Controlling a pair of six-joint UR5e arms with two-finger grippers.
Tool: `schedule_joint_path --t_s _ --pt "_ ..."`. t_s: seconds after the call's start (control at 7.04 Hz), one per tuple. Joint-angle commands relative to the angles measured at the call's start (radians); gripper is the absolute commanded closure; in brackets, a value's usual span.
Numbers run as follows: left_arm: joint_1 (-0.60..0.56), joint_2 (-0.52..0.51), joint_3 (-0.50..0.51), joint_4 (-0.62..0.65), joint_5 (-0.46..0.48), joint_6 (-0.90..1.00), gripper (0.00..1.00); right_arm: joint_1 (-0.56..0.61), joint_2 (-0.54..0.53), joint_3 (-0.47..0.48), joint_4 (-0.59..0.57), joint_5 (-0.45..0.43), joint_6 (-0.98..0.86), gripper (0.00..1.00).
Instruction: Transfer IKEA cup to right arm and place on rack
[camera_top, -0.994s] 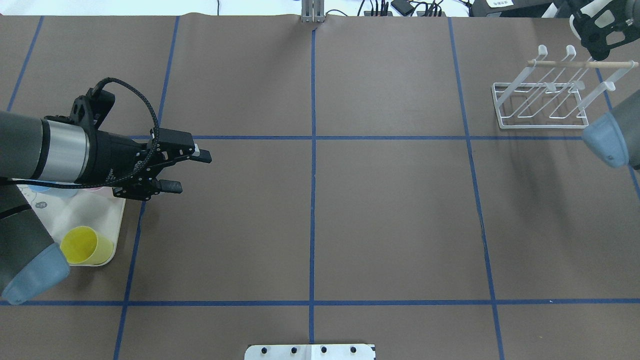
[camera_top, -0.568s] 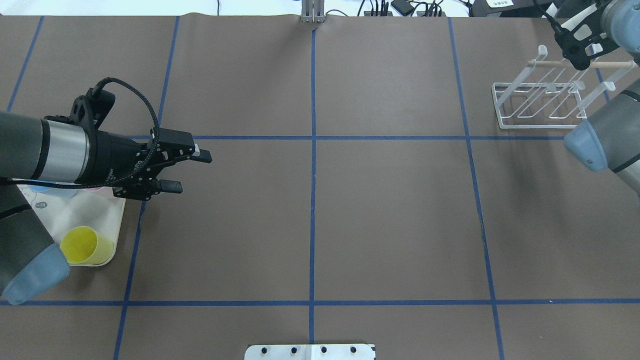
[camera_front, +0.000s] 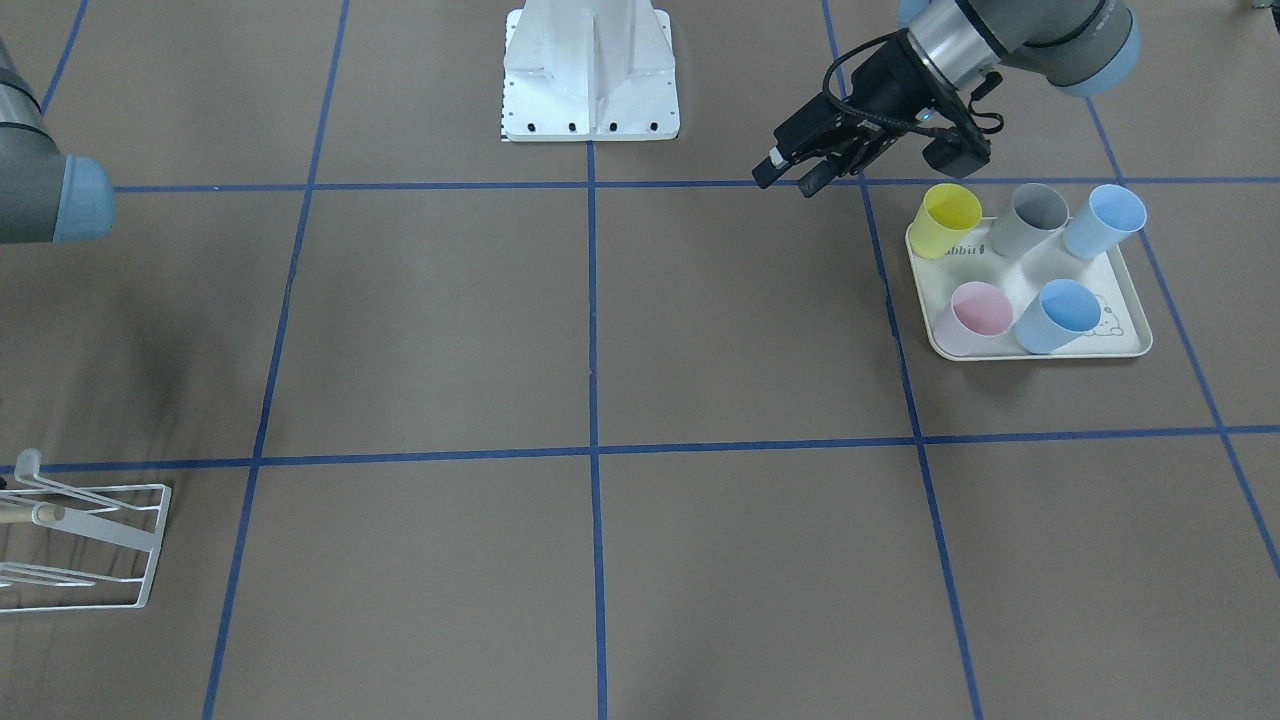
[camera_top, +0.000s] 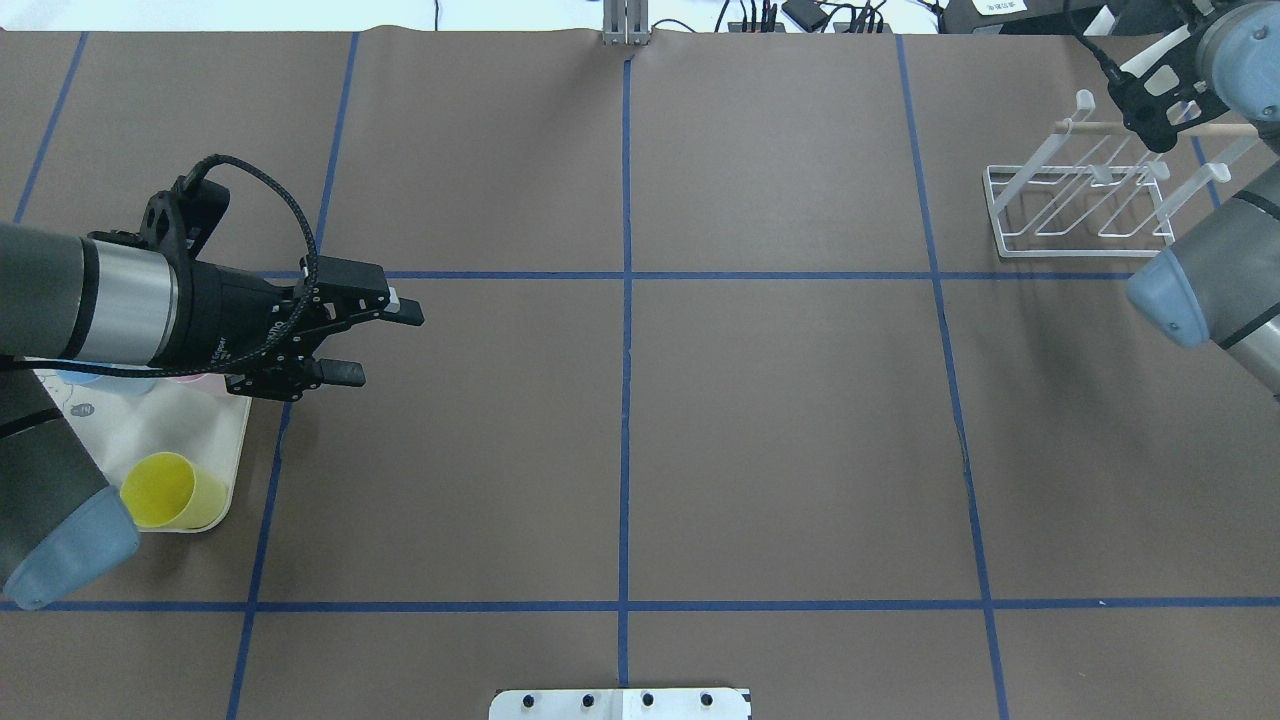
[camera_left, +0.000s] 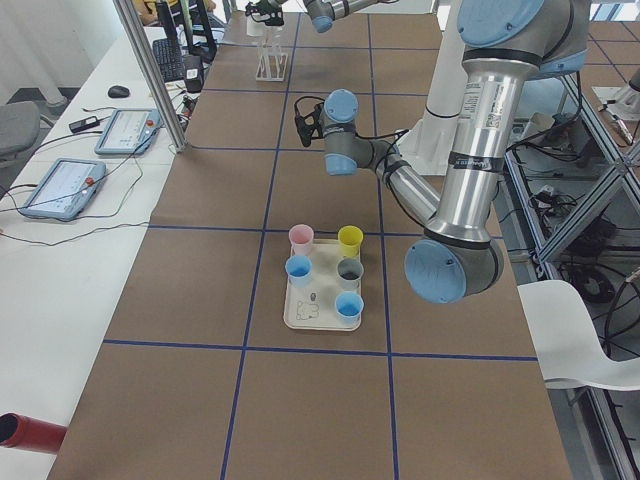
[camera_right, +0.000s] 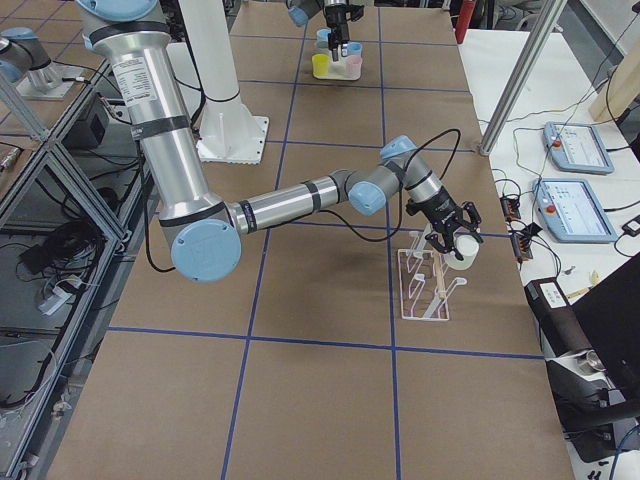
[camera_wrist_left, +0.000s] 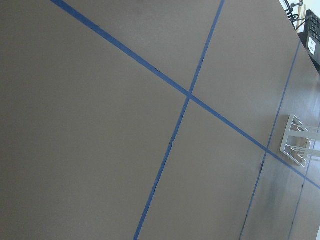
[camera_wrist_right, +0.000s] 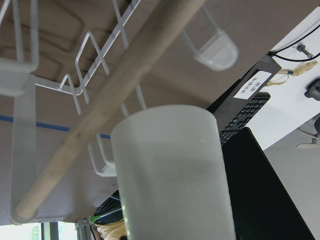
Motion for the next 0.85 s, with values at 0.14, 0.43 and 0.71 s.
schedule_joint_path --t_s 0.14,0.43,0.71 --pt "0.000 -0.003 -0.001 0.000 0.000 0.000 0.00 -0.003 -0.001 -0.007 0.010 -0.001 0.007 1.00" --pt "-0.002 -0.004 -0.001 0.000 0.000 0.000 0.00 -0.024 -0.002 -0.008 0.010 -0.026 0.009 1.00" --pt "0.000 -0.006 -0.001 0.000 0.000 0.000 0.00 -0.046 -0.004 -0.002 0.010 -0.067 0.012 0.99"
